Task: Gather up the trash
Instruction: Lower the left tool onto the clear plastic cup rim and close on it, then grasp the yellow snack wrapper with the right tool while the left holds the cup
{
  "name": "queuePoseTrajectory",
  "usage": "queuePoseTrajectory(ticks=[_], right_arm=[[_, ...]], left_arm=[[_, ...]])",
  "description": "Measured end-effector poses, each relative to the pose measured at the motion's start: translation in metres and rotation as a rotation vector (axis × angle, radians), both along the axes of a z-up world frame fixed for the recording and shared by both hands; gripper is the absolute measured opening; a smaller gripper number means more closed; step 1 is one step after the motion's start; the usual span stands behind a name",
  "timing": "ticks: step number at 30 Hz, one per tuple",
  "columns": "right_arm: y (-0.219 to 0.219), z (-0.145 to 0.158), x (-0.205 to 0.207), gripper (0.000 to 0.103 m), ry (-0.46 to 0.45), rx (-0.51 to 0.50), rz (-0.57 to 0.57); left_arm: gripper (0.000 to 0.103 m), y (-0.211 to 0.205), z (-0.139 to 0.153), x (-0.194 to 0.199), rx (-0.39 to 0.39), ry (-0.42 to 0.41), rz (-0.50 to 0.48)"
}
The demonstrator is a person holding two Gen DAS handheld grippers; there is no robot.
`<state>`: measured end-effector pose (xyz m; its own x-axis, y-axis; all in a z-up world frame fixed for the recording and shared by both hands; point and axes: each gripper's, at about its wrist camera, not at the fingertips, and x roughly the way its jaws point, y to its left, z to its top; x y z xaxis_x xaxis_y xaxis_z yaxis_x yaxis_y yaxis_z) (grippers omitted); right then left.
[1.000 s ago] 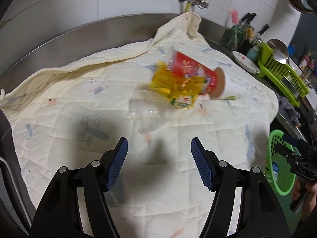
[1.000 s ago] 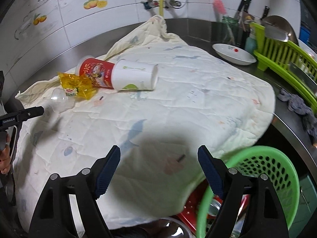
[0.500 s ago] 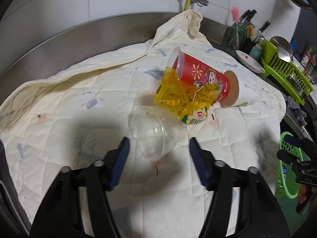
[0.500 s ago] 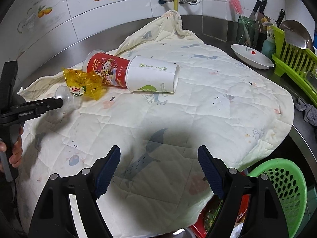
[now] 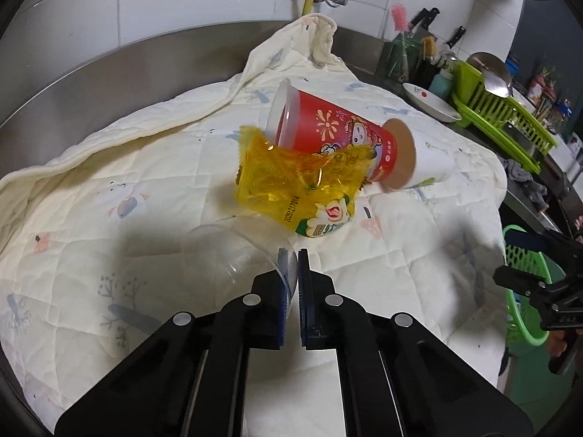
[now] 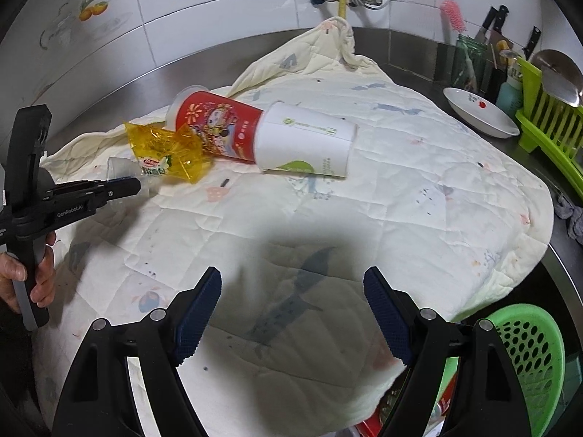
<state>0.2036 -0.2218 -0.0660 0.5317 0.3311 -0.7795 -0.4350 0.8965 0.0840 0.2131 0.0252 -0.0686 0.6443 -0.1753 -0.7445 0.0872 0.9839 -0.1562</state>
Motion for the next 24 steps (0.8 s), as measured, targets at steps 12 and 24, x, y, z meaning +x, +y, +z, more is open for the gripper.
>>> queuePoseTrajectory(ticks=[12, 24], right_arm=[[0.071, 0.005, 0.014, 0.078, 0.001, 0.019, 0.144], [0.163, 0.006, 0.040, 0.078, -0.052, -0.090, 0.387]], left_arm=[[0.003, 0.043, 0.014, -0.042, -0.059, -0.006, 0.098], [0.003, 0.075, 0.017, -0.064, -0.074, -0.031, 0.158]])
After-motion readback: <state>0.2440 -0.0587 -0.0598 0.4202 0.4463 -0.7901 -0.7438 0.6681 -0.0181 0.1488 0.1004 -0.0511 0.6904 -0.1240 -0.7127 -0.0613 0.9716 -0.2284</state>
